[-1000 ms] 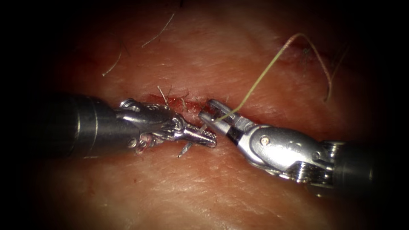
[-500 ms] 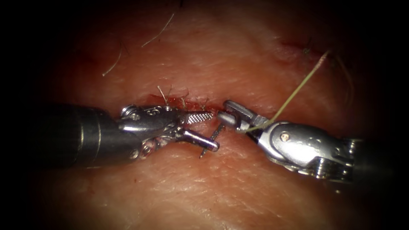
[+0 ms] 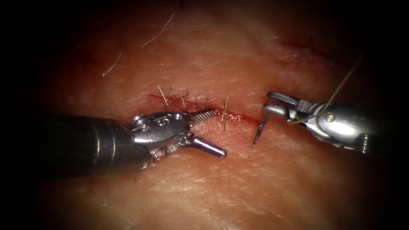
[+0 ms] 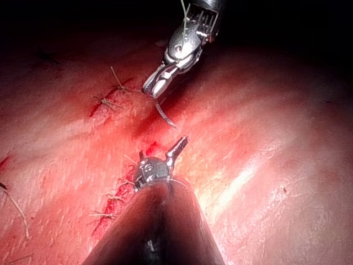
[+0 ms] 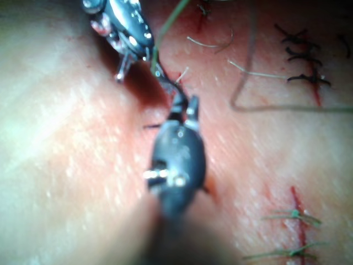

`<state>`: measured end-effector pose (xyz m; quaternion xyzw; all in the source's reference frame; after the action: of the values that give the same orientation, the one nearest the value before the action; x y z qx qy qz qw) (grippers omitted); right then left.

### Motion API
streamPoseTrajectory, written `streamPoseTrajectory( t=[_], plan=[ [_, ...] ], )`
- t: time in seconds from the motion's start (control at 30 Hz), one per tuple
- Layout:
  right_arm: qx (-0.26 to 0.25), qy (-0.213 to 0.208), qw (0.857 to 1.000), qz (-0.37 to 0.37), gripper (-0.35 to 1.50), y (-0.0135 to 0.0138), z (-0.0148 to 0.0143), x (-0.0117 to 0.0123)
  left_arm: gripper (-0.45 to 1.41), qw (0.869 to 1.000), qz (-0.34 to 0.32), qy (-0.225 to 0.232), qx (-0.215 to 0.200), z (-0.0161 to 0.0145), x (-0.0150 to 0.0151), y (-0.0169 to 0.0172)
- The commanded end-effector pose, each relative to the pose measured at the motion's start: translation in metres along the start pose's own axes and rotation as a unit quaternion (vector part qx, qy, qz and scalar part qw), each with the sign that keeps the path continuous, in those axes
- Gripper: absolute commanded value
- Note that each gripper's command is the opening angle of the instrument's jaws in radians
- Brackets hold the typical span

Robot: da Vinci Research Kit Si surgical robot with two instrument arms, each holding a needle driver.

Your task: Wound Closure

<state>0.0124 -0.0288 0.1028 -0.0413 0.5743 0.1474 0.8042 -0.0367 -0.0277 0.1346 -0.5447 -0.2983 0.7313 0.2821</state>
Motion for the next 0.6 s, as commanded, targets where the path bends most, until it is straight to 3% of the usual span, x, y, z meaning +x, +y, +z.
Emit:
streamPoseTrajectory(
  t=[0.03, 0.2, 0.6],
  plan=[
    [-0.005, -0.002, 1.000, -0.026, -0.35, 0.0001, 0.0010, -0.0009, 0.71, 1.000, 0.001, -0.005, 0.001, 0.0009, -0.0009, -0.0003],
    [-0.023, 0.009, 0.995, -0.093, -0.35, 0.0006, 0.0013, -0.0017, 0.42, 1.000, 0.013, -0.018, 0.011, 0.0025, -0.0035, -0.0022],
    [-0.037, 0.008, 0.989, -0.141, -0.35, 0.0009, 0.0025, -0.0040, 0.17, 0.999, 0.027, -0.034, 0.021, 0.0058, -0.0071, -0.0050]
  ],
)
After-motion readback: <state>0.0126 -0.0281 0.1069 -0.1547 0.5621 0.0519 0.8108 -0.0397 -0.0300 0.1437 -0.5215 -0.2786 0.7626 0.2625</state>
